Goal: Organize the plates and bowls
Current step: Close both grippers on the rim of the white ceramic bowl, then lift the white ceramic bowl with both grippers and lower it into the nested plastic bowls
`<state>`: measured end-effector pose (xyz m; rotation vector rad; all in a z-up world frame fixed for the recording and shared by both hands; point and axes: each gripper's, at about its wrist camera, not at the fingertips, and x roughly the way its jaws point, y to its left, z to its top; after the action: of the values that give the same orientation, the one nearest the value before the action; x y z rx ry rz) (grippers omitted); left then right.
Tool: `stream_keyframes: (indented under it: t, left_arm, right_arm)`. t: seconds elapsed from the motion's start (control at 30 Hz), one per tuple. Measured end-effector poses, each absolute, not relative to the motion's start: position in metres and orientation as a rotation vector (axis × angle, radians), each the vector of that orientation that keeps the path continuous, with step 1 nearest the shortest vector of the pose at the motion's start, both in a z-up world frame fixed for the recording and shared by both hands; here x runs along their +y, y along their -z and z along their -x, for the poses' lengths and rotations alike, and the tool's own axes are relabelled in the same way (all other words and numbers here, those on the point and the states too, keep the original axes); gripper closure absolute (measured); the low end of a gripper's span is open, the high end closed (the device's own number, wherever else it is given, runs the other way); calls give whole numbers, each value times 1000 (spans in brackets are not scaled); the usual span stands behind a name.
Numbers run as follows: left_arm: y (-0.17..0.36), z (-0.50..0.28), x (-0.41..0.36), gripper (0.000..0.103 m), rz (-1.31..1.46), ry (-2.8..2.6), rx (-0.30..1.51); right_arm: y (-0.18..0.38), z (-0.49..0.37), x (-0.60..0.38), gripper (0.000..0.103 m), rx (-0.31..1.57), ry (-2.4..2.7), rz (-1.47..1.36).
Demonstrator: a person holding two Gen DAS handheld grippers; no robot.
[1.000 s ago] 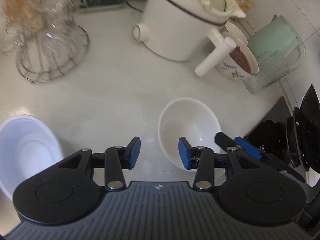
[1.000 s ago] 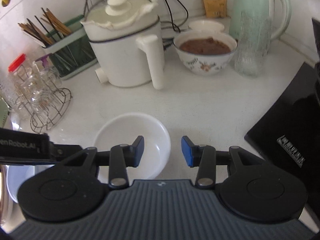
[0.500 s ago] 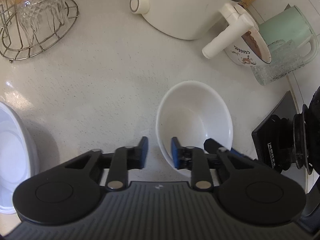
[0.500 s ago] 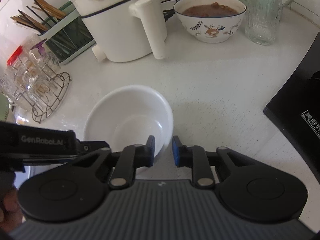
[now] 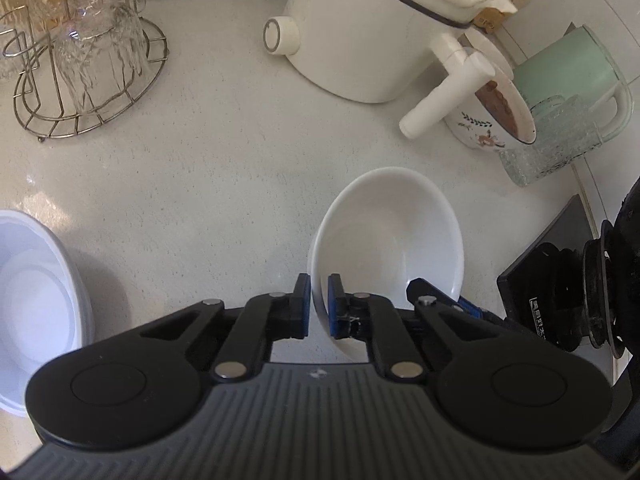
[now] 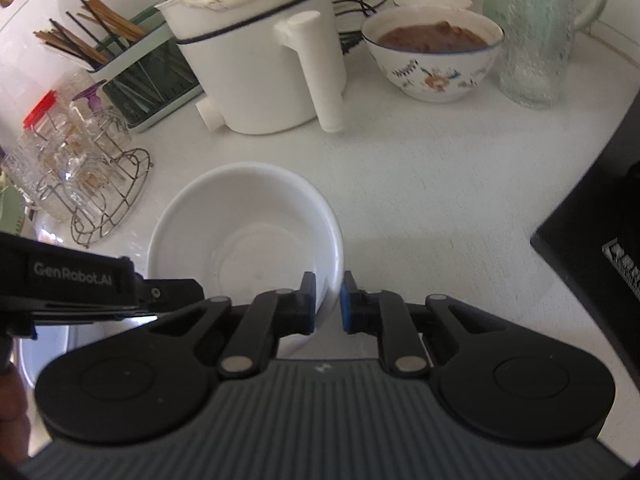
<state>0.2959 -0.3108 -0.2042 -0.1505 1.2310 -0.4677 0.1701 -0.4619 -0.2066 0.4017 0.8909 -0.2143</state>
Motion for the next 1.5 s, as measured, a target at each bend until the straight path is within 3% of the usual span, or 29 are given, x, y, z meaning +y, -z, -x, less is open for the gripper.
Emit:
stream_keyframes:
  t: [0.57, 1.5]
  left_arm:
    - [194, -282, -290, 94, 178, 414, 1197]
    - [103, -267, -205, 93, 285, 334, 1150]
  right_arm:
    - [198, -169, -452, 88, 890, 156, -395]
    - [113, -165, -406, 88, 819, -33, -466]
